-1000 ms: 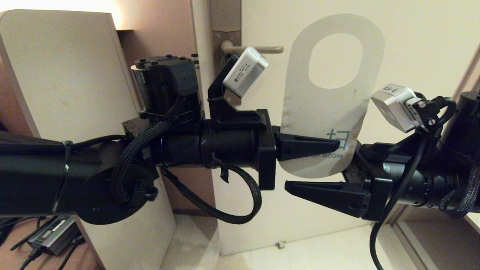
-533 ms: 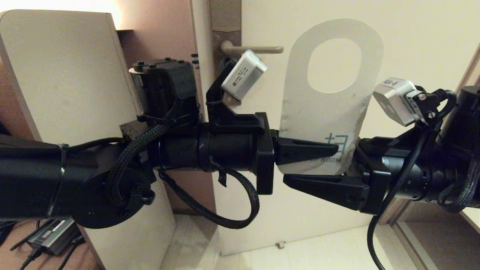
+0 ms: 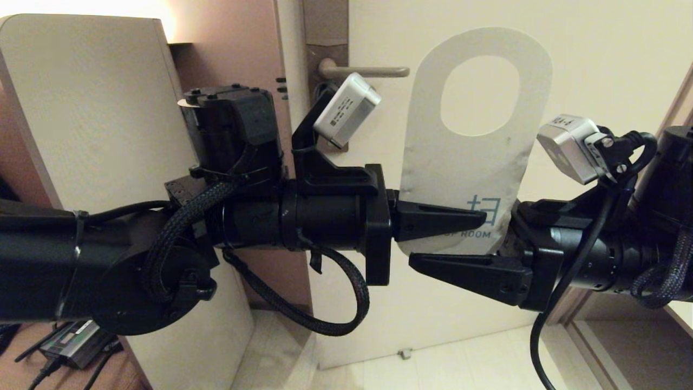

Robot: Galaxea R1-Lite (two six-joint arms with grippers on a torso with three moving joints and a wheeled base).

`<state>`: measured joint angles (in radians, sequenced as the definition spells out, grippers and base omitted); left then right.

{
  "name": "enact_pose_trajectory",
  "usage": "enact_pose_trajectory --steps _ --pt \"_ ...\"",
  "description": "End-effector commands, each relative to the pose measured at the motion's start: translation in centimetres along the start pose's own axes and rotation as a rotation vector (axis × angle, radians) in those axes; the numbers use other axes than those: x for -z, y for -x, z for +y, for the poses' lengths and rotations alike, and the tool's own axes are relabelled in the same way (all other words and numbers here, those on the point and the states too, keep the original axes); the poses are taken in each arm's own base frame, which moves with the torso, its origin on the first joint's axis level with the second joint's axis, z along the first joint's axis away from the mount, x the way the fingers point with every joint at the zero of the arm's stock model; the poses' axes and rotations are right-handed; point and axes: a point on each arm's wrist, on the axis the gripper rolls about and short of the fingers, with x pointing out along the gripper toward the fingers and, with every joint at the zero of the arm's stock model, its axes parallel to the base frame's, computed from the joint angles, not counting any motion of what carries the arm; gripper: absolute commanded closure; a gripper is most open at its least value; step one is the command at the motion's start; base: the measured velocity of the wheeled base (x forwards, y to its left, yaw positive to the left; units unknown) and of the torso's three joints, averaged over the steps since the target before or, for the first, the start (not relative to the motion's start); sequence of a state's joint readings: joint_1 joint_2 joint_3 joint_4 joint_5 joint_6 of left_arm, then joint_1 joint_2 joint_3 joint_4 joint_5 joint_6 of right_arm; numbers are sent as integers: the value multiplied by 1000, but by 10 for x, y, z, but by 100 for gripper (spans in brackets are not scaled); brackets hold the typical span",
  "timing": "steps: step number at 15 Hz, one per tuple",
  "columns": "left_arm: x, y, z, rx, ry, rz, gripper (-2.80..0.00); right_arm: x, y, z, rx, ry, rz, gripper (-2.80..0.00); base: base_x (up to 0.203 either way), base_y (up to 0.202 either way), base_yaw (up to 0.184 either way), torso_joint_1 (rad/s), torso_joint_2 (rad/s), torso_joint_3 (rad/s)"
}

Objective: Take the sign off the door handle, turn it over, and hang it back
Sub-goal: Hand it to the other hand

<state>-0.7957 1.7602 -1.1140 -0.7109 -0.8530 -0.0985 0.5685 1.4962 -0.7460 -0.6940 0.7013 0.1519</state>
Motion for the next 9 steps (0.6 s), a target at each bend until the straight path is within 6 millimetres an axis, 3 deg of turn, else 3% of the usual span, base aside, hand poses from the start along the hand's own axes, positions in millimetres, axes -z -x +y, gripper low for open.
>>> enact_pose_trajectory --steps 1,3,4,9 --pt "-1 0 0 5 -3 -3 0 0 0 0 -5 2 -1 -280 0 0 0 0 0 0" --pt "-1 0 -1 5 -4 -4 0 1 0 0 -5 0 1 -280 0 0 0 0 0 0" --pt "-1 0 -1 5 -4 -4 0 1 0 0 -5 -3 1 0 0 0 0 0 0 0" --pt "-2 0 -2 9 -6 -6 0 1 0 0 -5 -1 2 0 0 0 0 0 0 0"
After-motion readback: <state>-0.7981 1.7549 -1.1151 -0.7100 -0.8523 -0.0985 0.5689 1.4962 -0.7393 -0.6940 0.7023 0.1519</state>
